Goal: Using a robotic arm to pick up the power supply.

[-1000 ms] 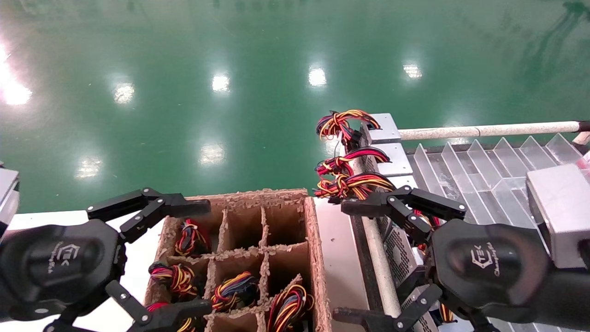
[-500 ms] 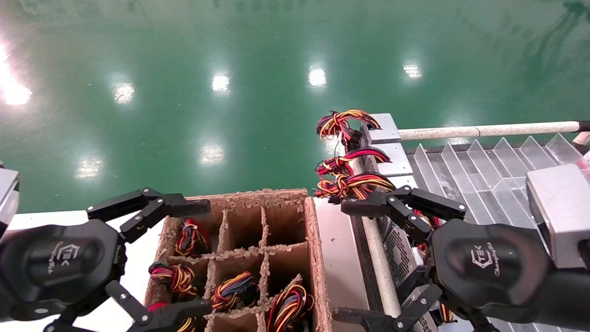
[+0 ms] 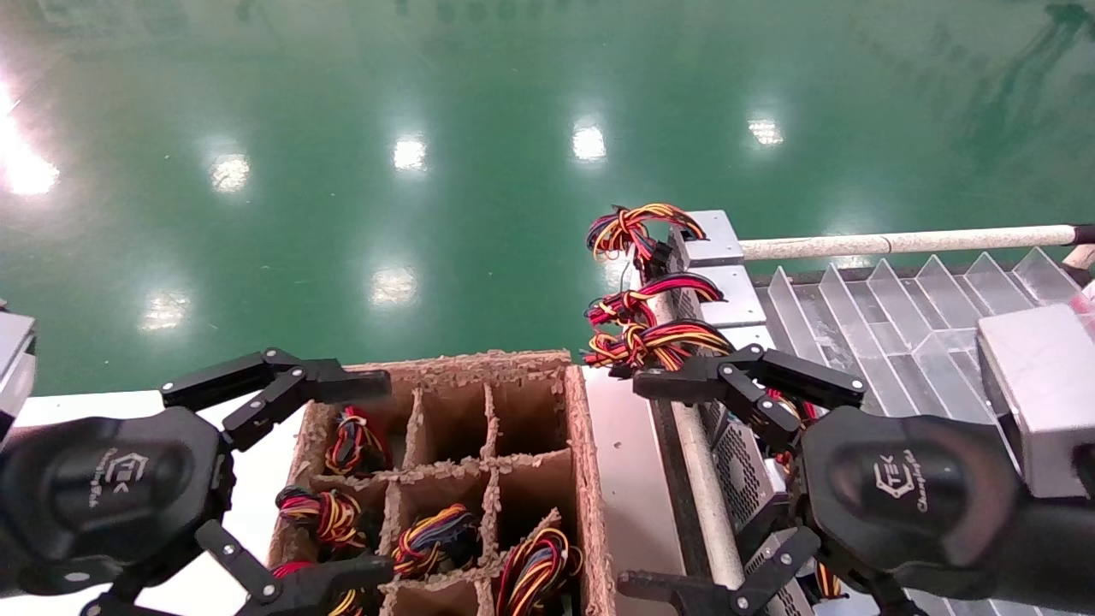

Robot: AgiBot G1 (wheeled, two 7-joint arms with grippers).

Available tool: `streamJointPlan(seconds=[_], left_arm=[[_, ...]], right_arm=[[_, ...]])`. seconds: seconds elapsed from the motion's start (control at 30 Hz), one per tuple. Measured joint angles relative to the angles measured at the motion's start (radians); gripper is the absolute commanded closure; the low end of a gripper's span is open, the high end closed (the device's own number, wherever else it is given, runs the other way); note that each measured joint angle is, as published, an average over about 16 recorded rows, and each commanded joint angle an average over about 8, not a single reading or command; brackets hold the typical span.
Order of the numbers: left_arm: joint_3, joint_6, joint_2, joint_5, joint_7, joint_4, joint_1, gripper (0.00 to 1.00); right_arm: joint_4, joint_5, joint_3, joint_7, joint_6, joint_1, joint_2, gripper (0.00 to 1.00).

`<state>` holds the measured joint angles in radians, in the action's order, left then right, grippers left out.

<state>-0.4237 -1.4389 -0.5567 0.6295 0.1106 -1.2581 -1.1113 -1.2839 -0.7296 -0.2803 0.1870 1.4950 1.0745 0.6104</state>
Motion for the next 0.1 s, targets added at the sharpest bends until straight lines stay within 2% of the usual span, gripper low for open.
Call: streamJointPlan(seconds=[0.1], left_arm=[[0.0,0.0,0.0,0.0,0.0,0.0,0.0,0.0]], right_arm=[[0.0,0.0,0.0,0.0,0.0,0.0,0.0,0.0]])
